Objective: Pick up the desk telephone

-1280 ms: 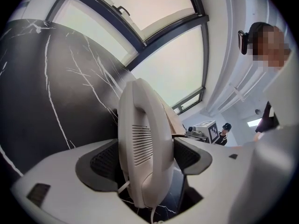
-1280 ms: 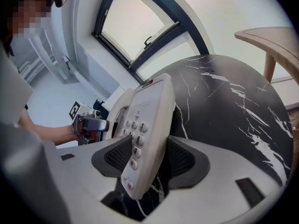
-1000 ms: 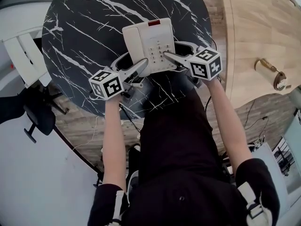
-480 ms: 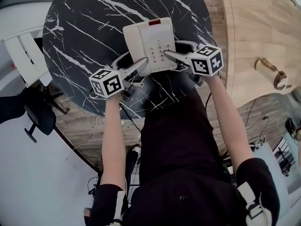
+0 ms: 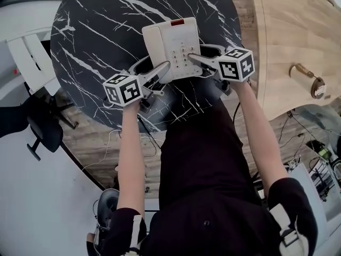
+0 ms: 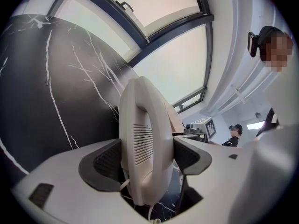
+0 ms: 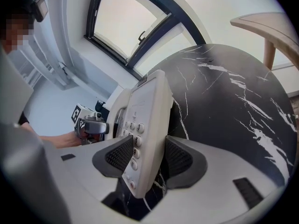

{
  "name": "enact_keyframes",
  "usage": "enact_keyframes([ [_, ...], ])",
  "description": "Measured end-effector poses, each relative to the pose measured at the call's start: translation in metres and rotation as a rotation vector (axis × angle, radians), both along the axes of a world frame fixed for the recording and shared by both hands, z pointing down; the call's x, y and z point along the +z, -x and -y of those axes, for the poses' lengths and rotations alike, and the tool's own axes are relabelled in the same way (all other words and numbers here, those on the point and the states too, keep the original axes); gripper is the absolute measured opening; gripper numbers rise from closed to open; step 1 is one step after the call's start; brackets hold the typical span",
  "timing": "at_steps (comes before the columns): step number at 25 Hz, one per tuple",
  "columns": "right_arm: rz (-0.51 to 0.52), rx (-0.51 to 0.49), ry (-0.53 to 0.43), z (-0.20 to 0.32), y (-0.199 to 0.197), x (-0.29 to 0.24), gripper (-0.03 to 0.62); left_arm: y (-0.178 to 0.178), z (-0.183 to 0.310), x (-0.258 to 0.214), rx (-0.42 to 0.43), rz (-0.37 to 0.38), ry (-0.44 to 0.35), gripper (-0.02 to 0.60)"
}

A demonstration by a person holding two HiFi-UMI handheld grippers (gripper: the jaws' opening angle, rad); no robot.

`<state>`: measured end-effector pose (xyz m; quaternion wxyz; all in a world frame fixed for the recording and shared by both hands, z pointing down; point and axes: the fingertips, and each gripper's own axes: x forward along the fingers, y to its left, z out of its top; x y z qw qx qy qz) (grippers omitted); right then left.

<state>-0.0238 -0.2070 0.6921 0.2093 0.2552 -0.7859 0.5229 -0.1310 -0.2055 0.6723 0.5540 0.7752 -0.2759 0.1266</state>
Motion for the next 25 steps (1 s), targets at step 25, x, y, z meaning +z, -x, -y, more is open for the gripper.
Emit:
enact_keyframes([
  [25,-0.018,0.058,-0.045,-0.077,-0.004,-0.074,0.229,-0.001,-0.076,-0.066,-0.025,-0.060,-0.013,0.350],
])
